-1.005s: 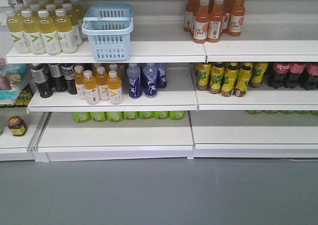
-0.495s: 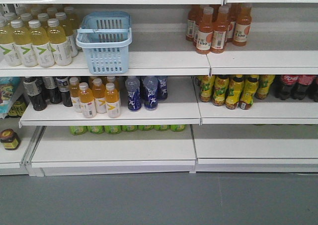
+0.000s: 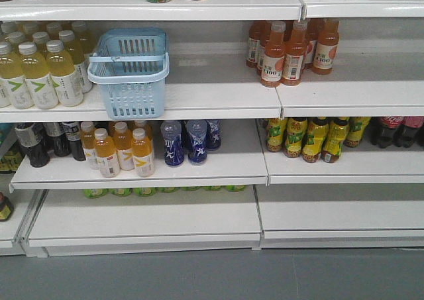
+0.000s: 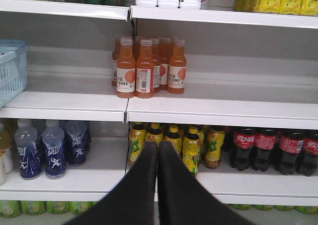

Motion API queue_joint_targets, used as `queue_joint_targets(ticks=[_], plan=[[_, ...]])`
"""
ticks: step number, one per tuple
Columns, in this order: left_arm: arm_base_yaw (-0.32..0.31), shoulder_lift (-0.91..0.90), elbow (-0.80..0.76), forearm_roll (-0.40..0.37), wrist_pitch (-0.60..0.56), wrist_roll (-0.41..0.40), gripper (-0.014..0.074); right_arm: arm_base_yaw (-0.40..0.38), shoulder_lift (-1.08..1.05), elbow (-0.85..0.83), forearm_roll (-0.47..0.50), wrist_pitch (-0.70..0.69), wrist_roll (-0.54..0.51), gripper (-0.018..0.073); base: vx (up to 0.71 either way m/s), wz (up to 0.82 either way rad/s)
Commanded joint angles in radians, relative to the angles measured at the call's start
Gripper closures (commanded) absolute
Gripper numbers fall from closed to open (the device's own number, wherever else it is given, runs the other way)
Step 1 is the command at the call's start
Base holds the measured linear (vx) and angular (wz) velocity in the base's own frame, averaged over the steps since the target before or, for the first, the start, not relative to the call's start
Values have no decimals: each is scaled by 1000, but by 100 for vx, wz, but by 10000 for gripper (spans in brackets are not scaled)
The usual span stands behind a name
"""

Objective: Place coke in basket with both arms

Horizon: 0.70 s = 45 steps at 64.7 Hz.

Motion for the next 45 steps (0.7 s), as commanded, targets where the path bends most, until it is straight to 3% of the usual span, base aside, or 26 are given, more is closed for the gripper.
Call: queue_joint_targets(ticks=[1, 45], plan=[[-2, -20, -1, -8, -69, -11, 604, -6, -18, 11, -2, -72, -4, 568, 15, -5], [-2, -20, -1, -8, -69, -11, 604, -6, -18, 11, -2, -71, -4, 568, 12, -4]])
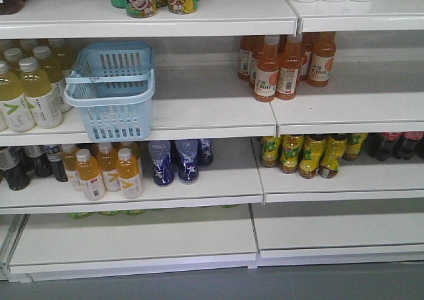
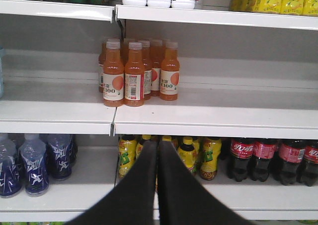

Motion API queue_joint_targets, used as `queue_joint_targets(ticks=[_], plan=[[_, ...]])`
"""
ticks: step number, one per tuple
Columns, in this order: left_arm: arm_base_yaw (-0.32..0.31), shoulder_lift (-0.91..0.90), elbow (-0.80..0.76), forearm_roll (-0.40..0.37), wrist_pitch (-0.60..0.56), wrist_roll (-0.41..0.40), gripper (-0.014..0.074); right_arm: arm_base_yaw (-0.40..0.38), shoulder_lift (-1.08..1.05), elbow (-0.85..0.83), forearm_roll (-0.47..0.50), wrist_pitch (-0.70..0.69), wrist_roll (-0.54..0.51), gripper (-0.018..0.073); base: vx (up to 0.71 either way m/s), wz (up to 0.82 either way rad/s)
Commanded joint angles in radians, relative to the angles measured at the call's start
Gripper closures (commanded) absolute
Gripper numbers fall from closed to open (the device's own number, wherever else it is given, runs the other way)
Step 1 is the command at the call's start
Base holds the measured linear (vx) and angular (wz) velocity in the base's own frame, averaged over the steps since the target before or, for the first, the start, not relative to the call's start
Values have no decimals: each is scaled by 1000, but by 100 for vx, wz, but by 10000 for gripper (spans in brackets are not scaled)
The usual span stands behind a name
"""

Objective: Place coke in basket with both arms

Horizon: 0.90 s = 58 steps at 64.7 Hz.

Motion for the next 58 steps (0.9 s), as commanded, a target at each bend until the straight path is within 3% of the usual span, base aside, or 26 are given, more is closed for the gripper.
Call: queue_joint_targets(ticks=[1, 58], plan=[[-2, -20, -1, -8, -69, -11, 604, -6, -18, 11, -2, -71, -4, 568, 10, -3], [-2, -20, -1, -8, -69, -11, 604, -6, -18, 11, -2, -70, -4, 568, 8, 0]])
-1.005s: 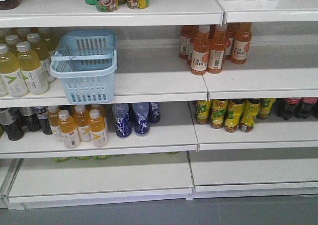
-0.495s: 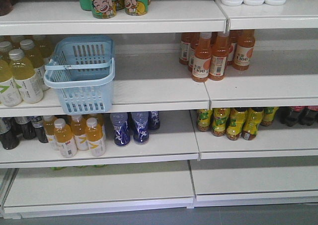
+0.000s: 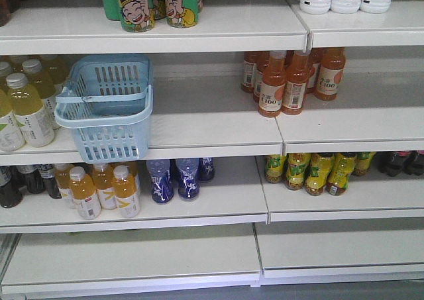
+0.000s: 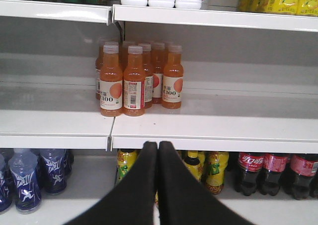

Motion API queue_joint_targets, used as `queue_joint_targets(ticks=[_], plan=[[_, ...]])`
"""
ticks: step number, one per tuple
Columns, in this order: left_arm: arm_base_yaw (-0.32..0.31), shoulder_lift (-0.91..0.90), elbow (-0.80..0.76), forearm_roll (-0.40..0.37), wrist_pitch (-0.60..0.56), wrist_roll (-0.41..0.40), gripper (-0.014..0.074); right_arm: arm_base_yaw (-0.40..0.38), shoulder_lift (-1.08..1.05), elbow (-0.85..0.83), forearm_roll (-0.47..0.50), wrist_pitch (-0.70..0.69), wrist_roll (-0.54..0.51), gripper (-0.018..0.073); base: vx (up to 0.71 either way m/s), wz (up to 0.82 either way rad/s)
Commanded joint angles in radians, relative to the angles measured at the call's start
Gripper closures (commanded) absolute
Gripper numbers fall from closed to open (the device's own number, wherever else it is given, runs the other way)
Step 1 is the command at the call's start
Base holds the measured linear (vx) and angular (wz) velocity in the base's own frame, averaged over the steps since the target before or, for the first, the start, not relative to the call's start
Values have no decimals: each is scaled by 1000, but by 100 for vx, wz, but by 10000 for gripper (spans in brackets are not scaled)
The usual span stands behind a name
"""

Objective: Place coke in basket with both arms

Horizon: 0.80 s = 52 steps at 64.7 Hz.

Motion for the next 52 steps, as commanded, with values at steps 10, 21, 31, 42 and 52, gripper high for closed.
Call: queue_joint_targets(ticks=[10, 21, 31, 42, 52], plan=[[-2, -20, -1, -8, -69, -11, 604, -6, -18, 11, -2, -70, -4, 568, 4, 0], [-2, -20, -1, -8, -69, -11, 604, -6, -18, 11, -2, -70, -4, 568, 3, 1], [-2, -20, -1, -8, -69, -11, 604, -6, -18, 11, -2, -70, -4, 568, 3, 2], [-2, -20, -1, -8, -69, -11, 604, -6, -18, 11, -2, -70, -4, 568, 2, 2], [-2, -20, -1, -8, -69, -11, 604, -6, -18, 11, -2, -72, -4, 568, 2, 1]])
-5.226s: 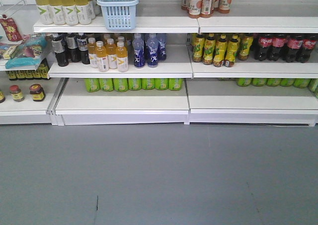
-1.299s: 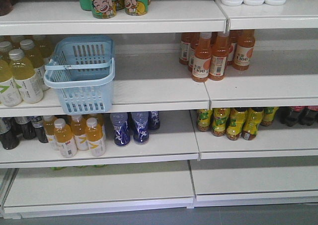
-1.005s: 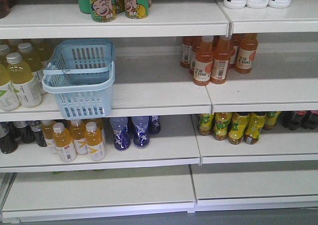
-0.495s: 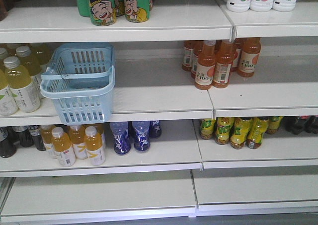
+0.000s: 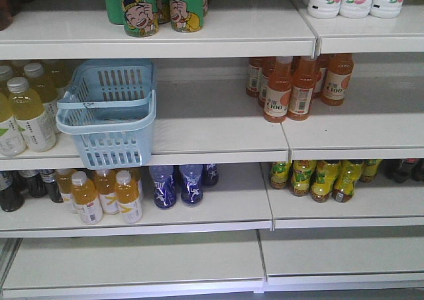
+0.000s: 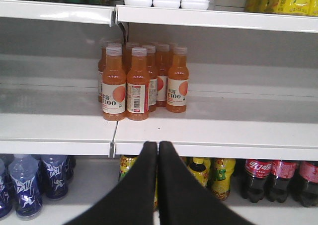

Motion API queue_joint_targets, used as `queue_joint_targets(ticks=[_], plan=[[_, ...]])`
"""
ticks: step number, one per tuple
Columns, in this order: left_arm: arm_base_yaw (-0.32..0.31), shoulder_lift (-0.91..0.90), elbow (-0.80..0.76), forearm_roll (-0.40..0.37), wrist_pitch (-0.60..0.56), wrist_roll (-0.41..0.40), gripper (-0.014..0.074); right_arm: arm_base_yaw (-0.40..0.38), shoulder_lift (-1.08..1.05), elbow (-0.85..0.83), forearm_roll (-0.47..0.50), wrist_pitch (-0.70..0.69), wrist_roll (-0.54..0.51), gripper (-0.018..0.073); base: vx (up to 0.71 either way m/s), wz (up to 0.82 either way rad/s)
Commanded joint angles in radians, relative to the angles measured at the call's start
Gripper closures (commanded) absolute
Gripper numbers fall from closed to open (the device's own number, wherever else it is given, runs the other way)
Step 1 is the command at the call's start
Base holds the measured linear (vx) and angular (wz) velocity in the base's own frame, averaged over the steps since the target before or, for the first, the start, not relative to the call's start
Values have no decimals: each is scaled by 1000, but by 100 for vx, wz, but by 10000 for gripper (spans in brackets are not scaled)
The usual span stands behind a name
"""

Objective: Place coke in basket with both arms

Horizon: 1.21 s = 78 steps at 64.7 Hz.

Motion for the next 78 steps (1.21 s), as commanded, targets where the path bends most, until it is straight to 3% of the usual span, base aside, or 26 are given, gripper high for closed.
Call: queue_joint_targets(ticks=[1, 48, 62, 66, 78], plan=[[-2, -20, -1, -8, -69, -11, 604, -6, -18, 11, -2, -72, -4, 568, 0, 2], [-2, -20, -1, -8, -75, -11, 604, -6, -18, 11, -2, -72, -4, 568, 0, 0], [-2, -18, -70, -8, -223, -11, 603, -6, -18, 11, -2, -70, -4, 568, 0, 0], [-2, 2, -142, -8, -190, -11, 603, -6, -18, 11, -2, -70, -4, 568, 0, 0], [-2, 177, -412, 3, 48, 18, 603, -6, -18, 11, -2, -70, -4, 568, 0, 0]])
